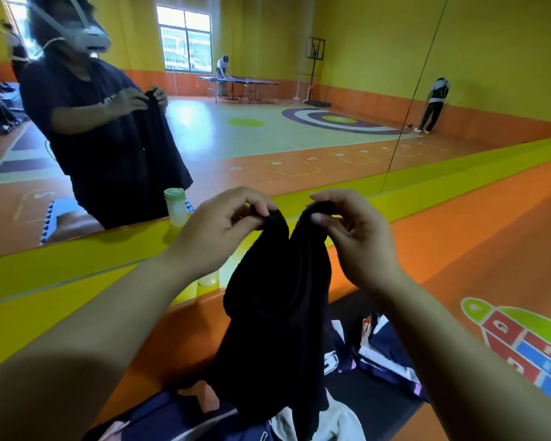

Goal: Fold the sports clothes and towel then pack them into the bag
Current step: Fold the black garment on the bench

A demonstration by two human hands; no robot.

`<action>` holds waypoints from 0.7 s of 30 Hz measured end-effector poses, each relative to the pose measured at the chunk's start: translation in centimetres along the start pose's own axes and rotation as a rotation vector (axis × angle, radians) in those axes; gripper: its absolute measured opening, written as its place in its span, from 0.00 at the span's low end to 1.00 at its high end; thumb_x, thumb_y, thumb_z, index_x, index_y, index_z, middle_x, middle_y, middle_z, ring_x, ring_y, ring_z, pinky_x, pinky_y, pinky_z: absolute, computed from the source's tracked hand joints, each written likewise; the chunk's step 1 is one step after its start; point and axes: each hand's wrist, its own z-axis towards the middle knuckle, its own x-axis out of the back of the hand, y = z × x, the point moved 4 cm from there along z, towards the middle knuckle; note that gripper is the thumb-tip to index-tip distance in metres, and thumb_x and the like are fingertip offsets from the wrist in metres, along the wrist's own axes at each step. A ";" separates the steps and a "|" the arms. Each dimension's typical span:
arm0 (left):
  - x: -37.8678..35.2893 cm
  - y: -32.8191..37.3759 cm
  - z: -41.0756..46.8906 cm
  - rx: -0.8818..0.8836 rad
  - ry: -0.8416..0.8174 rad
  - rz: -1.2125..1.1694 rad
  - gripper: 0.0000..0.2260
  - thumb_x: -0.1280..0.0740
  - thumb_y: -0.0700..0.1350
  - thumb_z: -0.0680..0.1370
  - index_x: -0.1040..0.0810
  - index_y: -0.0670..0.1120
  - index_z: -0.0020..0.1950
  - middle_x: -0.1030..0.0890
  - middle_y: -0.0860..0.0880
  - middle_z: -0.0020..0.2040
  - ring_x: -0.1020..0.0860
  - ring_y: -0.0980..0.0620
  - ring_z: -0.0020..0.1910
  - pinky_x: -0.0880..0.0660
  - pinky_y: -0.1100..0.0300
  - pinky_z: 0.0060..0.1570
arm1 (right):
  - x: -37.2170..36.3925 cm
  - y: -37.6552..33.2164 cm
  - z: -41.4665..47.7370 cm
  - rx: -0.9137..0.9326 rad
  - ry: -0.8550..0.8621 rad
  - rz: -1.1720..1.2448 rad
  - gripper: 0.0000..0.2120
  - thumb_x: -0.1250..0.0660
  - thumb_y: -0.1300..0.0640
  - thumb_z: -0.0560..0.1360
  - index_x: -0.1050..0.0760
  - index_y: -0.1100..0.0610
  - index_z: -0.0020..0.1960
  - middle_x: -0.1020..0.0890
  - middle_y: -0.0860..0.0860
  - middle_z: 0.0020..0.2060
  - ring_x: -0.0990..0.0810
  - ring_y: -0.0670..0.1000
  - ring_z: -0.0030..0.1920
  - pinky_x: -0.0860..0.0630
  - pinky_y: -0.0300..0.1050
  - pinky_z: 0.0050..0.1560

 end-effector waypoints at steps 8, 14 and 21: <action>-0.7 0.7 -0.4 0.025 -0.052 0.116 0.07 0.35 0.40 0.72 0.23 0.52 0.41 0.28 0.52 0.47 0.23 0.50 0.45 0.24 0.54 0.51 | -1.9 0.0 0.0 -0.140 -0.200 0.059 0.08 0.32 0.59 0.73 0.26 0.46 0.45 0.19 0.43 0.47 0.20 0.47 0.46 0.23 0.54 0.50; 0.0 0.7 -0.5 0.128 -0.060 0.061 0.11 0.33 0.41 0.72 0.20 0.59 0.38 0.30 0.52 0.46 0.23 0.58 0.41 0.26 0.64 0.48 | -2.2 0.6 0.3 -0.204 -0.397 0.066 0.04 0.32 0.55 0.71 0.27 0.50 0.44 0.20 0.45 0.55 0.21 0.53 0.57 0.23 0.51 0.53; -0.2 0.8 -0.2 0.143 -0.031 0.088 0.08 0.31 0.42 0.73 0.19 0.56 0.42 0.27 0.49 0.47 0.22 0.56 0.42 0.25 0.62 0.49 | -1.9 1.3 0.1 -0.183 -0.285 0.108 0.05 0.32 0.57 0.71 0.26 0.49 0.42 0.22 0.43 0.33 0.25 0.45 0.36 0.31 0.43 0.39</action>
